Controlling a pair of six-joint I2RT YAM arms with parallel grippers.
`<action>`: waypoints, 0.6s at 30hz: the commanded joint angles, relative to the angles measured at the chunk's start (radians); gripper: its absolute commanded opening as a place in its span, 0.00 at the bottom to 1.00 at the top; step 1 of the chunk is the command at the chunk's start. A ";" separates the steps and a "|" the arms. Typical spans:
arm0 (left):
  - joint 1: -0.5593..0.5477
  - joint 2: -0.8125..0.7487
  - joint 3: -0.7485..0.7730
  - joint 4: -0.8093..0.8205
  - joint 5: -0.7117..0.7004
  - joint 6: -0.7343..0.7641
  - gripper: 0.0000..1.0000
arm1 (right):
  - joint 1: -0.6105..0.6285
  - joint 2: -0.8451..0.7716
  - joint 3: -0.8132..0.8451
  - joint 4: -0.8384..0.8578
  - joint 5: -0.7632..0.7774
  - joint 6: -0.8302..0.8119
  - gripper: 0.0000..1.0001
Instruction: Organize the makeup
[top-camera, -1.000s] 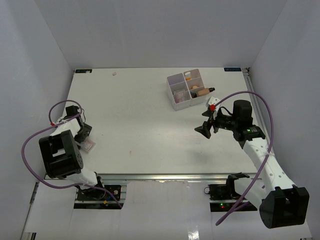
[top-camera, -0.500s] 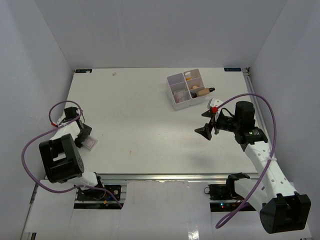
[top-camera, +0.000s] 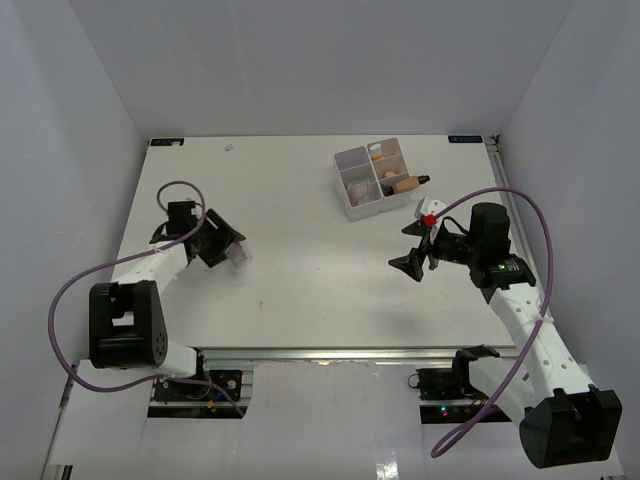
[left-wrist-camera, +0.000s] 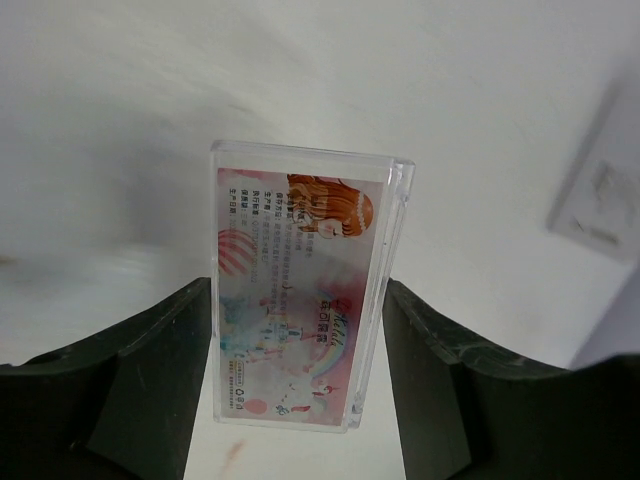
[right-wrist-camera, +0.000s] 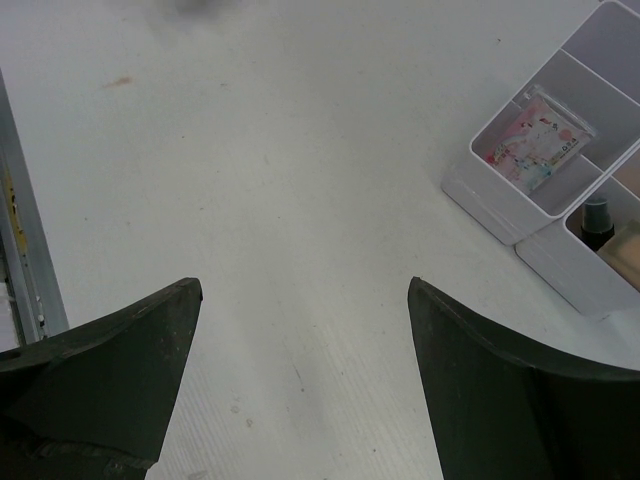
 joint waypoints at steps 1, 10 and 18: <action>-0.229 0.021 0.117 0.237 0.265 -0.004 0.09 | -0.006 0.031 0.019 0.001 -0.072 0.045 0.90; -0.522 0.208 0.354 0.514 0.582 0.263 0.00 | -0.084 0.265 0.219 0.034 -0.185 0.383 0.90; -0.616 0.213 0.308 0.598 0.433 0.580 0.00 | -0.136 0.389 0.293 0.222 -0.350 0.816 0.90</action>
